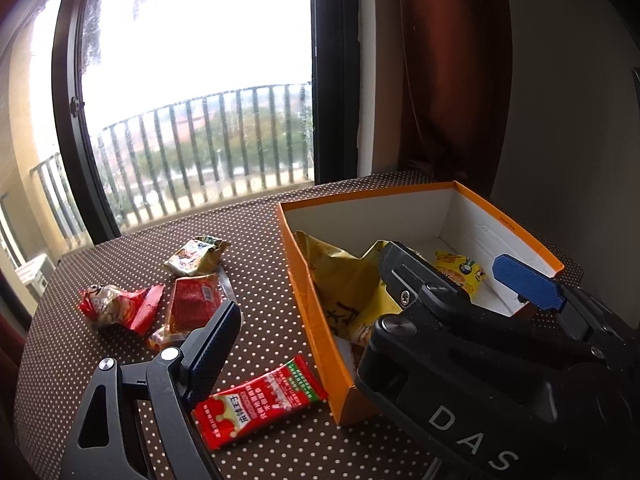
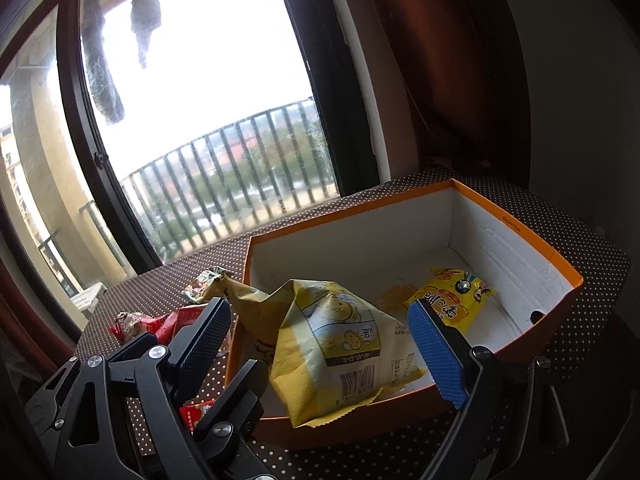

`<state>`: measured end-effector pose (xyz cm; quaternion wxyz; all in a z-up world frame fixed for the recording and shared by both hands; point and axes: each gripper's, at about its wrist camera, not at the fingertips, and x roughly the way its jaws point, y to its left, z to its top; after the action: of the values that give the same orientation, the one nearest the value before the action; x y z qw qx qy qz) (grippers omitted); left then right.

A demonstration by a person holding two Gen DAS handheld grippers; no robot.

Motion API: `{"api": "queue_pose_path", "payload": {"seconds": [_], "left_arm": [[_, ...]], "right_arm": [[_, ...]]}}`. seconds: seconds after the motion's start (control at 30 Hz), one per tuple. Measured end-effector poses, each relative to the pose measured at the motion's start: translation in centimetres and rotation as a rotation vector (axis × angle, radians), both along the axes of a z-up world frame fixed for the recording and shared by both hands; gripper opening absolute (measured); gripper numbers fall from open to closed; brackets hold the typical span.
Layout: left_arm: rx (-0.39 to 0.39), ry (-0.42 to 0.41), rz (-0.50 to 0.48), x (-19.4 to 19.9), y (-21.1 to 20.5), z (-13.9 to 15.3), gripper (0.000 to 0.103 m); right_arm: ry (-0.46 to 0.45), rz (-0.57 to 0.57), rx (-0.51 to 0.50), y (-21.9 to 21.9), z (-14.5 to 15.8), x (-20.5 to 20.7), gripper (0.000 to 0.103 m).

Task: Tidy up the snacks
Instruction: 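Move both open tools back from the box to the snack pile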

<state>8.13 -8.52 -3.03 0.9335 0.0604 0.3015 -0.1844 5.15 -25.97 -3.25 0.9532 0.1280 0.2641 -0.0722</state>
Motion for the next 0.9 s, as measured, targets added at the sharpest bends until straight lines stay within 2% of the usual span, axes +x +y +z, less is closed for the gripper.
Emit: {"api": "queue_pose_path", "payload": {"seconds": [0.7,0.9], "left_arm": [[-0.042,0.02,0.105,-0.6,8.0,-1.5,0.086],[-0.035,0.038,0.145,-0.6,10.0,-2.5,0.087]], "right_arm": [[0.012,0.109,-0.054,8.1,-1.0,-0.2,0.092],[0.036,0.154,-0.056,10.0,-2.0,0.5,0.08]]}}
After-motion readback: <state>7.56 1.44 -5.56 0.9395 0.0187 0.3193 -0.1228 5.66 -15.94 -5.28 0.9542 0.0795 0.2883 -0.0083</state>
